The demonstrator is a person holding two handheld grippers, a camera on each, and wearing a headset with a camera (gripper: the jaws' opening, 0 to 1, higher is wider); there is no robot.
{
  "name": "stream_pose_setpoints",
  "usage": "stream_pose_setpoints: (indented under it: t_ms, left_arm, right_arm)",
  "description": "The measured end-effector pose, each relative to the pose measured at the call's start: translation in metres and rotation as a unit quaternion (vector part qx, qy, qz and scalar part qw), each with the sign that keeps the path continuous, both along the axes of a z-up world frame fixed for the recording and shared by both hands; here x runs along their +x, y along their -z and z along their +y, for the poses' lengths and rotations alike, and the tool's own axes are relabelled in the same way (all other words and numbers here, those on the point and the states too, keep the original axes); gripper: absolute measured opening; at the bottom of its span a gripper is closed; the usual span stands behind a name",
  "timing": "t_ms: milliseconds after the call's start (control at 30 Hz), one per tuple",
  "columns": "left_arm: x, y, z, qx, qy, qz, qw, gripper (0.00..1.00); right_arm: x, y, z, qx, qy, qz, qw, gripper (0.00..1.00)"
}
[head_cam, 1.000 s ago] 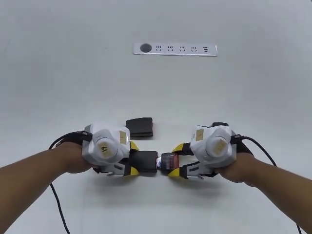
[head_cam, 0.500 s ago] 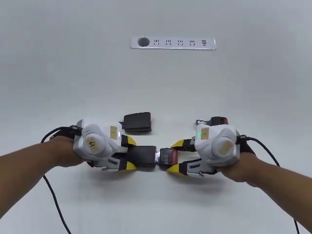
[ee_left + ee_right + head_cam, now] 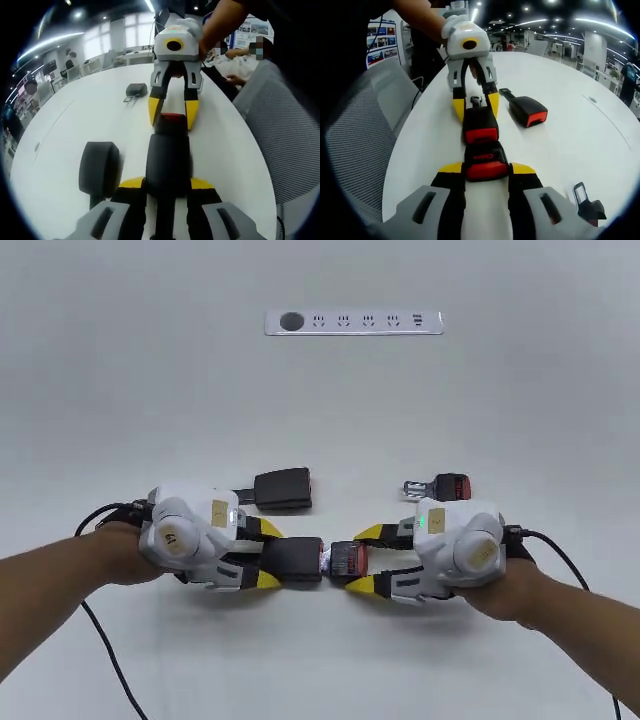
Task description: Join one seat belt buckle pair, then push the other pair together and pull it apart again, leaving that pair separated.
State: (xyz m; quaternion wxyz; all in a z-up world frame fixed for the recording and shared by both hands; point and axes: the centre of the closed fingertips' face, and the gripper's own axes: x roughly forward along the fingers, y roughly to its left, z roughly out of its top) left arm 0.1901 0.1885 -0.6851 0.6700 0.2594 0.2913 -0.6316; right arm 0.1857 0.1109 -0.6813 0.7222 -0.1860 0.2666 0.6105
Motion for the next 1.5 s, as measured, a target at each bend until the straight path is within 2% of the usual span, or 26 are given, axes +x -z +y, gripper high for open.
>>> stream_pose_setpoints:
  t_ms: [100,133,267,333,667,1100,1500]
  left_arm:
    - [0.0003,-0.0001,-0.0004,-0.004,-0.001,0.0,1.0,0.31]
    - [0.0006,0.0003,0.0,-0.008,-0.004,0.001,1.0,0.31]
    - [0.0012,-0.0004,-0.0015,-0.008,-0.003,0.0,1.0,0.31]
    - [0.0012,-0.0005,-0.0016,-0.007,0.0,0.0,1.0,0.31]
    - [0.0038,0.0049,0.0011,-0.013,0.003,0.002,0.9999,0.31]
    - [0.0017,0.0019,0.0007,-0.016,0.006,0.004,0.9998,0.31]
    - [0.0005,0.0019,0.0004,-0.006,0.008,0.007,0.9999,0.31]
  right_arm:
    - [-0.0003,-0.0012,0.0004,0.008,0.005,-0.005,0.9999,0.31]
    - [-0.0001,-0.0016,0.0002,0.015,0.011,0.001,0.9998,0.31]
    - [0.0009,-0.0015,0.0014,0.015,0.008,-0.006,0.9998,0.31]
    - [0.0013,-0.0018,0.0014,0.017,0.012,0.002,0.9998,0.31]
    - [0.0009,-0.0016,0.0024,0.019,0.007,-0.002,0.9998,0.31]
    - [0.0018,0.0019,0.0007,0.028,0.009,0.004,0.9996,0.31]
    - [-0.0001,0.0004,0.002,0.033,0.018,0.012,0.9992,0.32]
